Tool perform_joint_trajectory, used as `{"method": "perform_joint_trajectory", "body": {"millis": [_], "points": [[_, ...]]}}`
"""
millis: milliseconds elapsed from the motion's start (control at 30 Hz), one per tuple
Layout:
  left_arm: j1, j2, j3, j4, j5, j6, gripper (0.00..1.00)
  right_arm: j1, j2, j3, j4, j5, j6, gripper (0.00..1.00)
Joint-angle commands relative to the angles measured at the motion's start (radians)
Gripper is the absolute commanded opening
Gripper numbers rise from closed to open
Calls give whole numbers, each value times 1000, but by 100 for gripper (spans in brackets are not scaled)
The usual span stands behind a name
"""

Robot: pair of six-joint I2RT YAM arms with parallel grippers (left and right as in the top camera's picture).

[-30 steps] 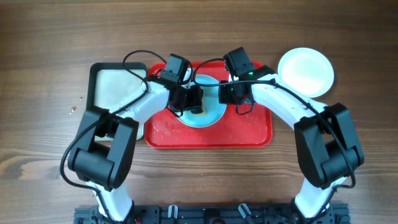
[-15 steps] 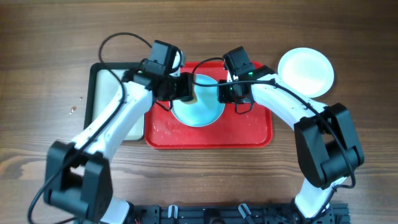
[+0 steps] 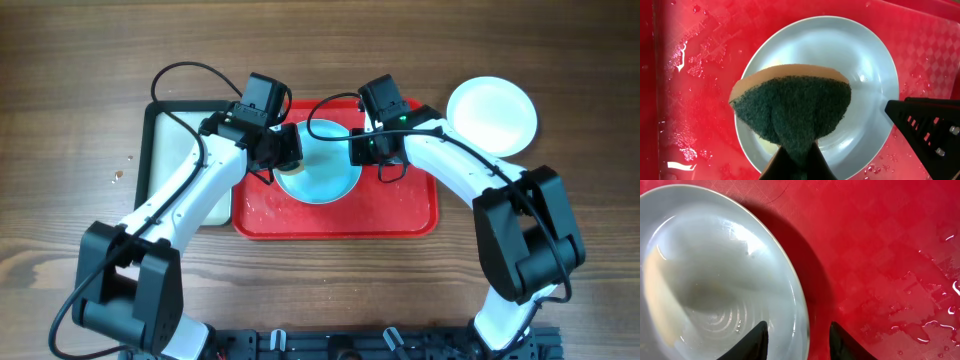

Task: Clean dirty plates on tray and stack at the side
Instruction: 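Keep scrubbing the light-blue plate surface with the left-held sponge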

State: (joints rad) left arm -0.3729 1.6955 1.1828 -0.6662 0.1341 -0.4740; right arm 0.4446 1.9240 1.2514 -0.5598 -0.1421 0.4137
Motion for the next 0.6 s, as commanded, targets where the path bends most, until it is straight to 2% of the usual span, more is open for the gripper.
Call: {"method": "perform_joint_trajectory", "body": {"millis": [0,267,367,567], "points": [[-4,26,-6,5,-17,-14,4,8,-5,-2,6,-15,-21,38],[-5,55,-6,4,-16,-14,4,8,-5,-2,6,-15,-21,35],[-5,55,-6,4,-16,-14,4,8,-5,-2,6,-15,-21,29],[-5,55,-6,4,-16,-14,4,8,-1,-2,6,-11,-22,32]]}}
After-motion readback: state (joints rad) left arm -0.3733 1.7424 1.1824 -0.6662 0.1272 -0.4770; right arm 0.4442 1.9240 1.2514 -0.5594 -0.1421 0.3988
